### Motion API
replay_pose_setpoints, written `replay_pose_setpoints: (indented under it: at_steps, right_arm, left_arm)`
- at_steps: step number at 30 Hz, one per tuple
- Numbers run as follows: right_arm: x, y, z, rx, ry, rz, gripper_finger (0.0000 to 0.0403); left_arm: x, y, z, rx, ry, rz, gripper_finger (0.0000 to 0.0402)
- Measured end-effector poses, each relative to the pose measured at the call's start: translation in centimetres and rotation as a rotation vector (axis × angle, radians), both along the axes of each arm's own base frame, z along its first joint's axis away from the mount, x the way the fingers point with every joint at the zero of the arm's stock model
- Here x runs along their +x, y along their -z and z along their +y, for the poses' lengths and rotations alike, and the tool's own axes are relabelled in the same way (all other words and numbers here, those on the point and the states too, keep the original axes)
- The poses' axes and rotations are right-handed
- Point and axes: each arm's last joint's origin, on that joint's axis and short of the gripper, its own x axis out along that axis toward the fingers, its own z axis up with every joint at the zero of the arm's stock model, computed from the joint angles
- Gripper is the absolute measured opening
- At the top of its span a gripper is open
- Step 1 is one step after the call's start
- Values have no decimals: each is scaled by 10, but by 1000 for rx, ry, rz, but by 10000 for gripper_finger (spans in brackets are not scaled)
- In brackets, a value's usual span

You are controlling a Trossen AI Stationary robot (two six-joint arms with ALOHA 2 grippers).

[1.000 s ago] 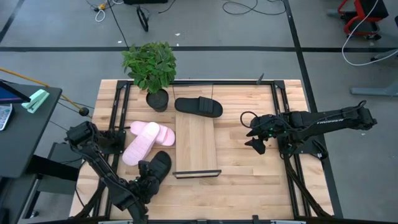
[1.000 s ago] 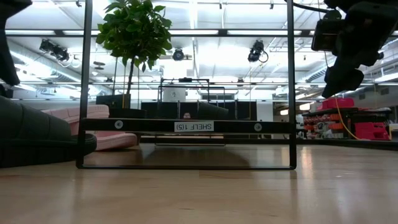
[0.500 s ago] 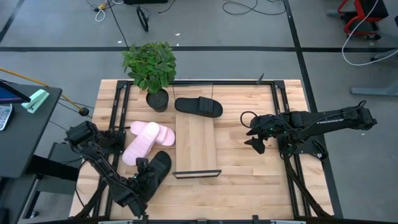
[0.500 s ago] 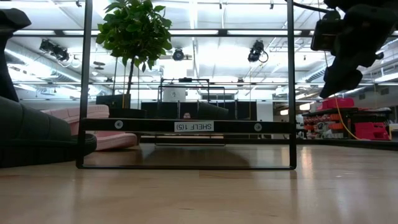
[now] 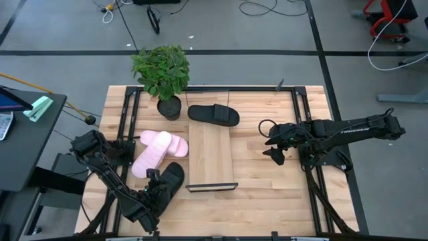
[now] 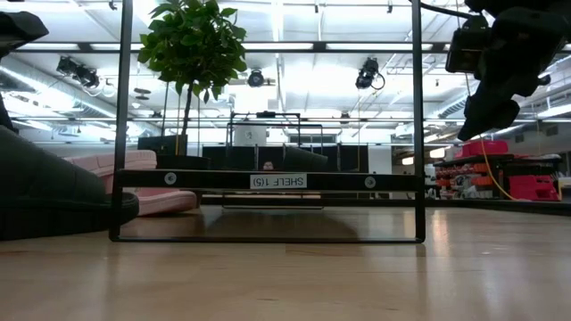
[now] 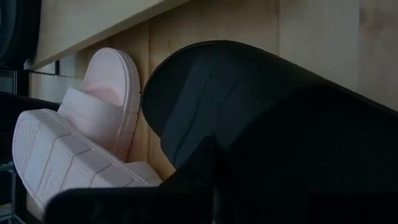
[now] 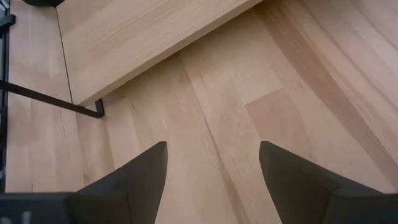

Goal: Pick and place slides into the shelf
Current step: Put the black slipper on the shelf

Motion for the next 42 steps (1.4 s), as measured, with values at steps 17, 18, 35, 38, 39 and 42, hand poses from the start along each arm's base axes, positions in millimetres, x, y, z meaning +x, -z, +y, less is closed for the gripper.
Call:
replay_pose_setpoints:
  at_steps: [17,18,35,38,39,42]
  right_arm:
    - [0,0,0,-4,-2,0,260]
    - [0,0,0,-6,-1,0,260]
    - [-5,4,0,-1,-9,67,260]
    - [-3,3,0,-16,-31,45,260]
    - [-3,2,0,-20,-36,36,260]
    - [0,0,0,-30,-51,2,260]
  left_arm:
    - [3,-37,-13,-50,-26,106,13]
    - [3,-42,-14,-47,-26,108,13]
    - [3,-116,-25,-29,59,110,13]
    - [5,-122,-26,-19,86,84,13]
    - [6,-124,-26,-9,97,67,13]
    - [8,-132,-27,14,138,27,13]
